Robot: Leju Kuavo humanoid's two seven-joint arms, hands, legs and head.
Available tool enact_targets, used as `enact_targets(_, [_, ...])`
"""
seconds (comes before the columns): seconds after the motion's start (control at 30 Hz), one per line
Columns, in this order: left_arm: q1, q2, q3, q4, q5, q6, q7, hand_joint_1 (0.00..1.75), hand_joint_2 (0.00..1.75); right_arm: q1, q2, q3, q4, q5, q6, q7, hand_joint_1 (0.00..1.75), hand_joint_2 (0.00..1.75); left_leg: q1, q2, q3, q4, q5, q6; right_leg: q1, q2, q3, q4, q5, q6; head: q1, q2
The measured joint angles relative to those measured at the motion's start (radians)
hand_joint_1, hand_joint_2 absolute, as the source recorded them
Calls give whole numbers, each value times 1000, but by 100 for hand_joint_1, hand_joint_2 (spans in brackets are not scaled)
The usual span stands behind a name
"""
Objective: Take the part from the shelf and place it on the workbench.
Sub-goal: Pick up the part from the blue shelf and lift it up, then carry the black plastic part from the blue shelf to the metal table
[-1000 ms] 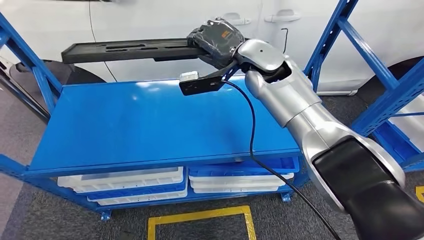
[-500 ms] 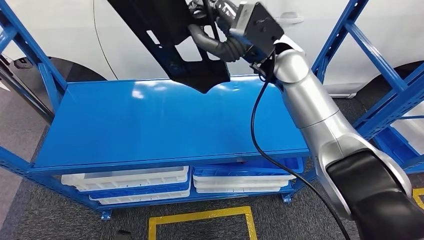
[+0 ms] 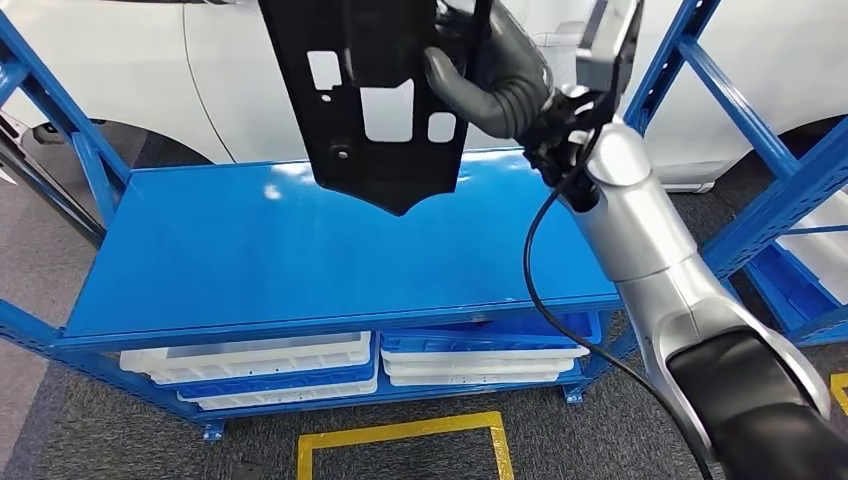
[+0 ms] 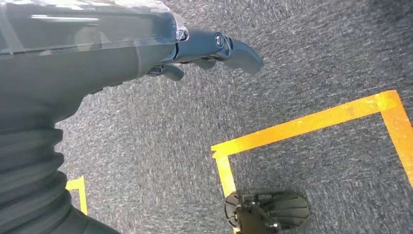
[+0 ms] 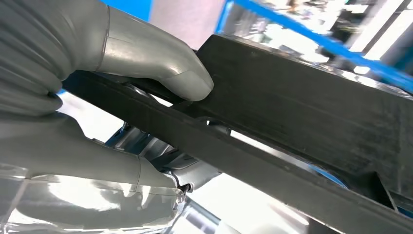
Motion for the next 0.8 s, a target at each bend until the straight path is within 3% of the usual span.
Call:
enact_targets(0.1, [3,0,6,0,5,7,0,0,175,144,-7,4,-65,16,2,-67,172,175,1,1,-70,164,-86,-8,-1,-3,6,-8,3,-9,0,0])
enact_targets(0.17, [6,0,8,0,5,10,0,0,175,234,-13,11,-107,39,-3,-89,171,175,1,1,-100,226,-99,-11,0,-1,4,-3,0,-9,0,0])
enact_targets(0.2, [7,0,8,0,5,11,0,0,175,269,-17,15,-128,47,-6,-94,171,175,1,1,-89,203,-78,-12,-1,0,4,0,-3,-8,0,0])
enact_targets(0.27, [7,1,9,0,5,11,0,0,175,321,-27,17,-168,59,-11,-96,172,175,1,1,-26,78,-18,-9,-1,1,4,11,-12,-2,0,0])
enact_targets(0.33, [6,2,9,0,4,10,-3,0,175,362,-36,17,-203,75,-14,-99,172,175,-2,0,20,-13,8,1,2,3,0,22,-19,8,0,0])
enact_targets(0.47, [5,2,10,0,2,4,-7,0,175,451,-50,18,-268,123,-20,-115,171,175,-3,-2,26,-31,10,22,1,3,-4,30,-29,27,0,0])
enact_targets(0.53, [3,2,9,0,-7,5,-6,0,175,492,-57,18,-297,146,-25,-124,171,175,1,-1,28,-36,14,31,-3,4,-31,93,-71,39,0,0])
enact_targets(0.63, [1,2,6,0,-26,20,7,0,175,546,-64,17,-323,174,-27,-132,171,175,0,-1,27,-37,13,35,-11,5,-120,282,-154,52,0,0])
enact_targets(0.67, [1,3,5,0,-29,26,13,0,175,560,-66,17,-327,179,-26,-133,171,175,0,-1,26,-36,13,35,-13,5,-133,307,-154,54,0,0])
enact_targets(0.7, [1,3,5,0,-32,30,17,0,175,568,-67,17,-330,183,-24,-133,171,175,0,-1,27,-36,13,34,-15,5,-127,292,-135,54,0,0])
enact_targets(0.8, [-2,3,4,0,-28,34,23,0,175,571,-72,14,-336,186,-15,-133,171,175,-1,-2,29,-36,13,29,-15,5,-28,95,-42,44,0,0])
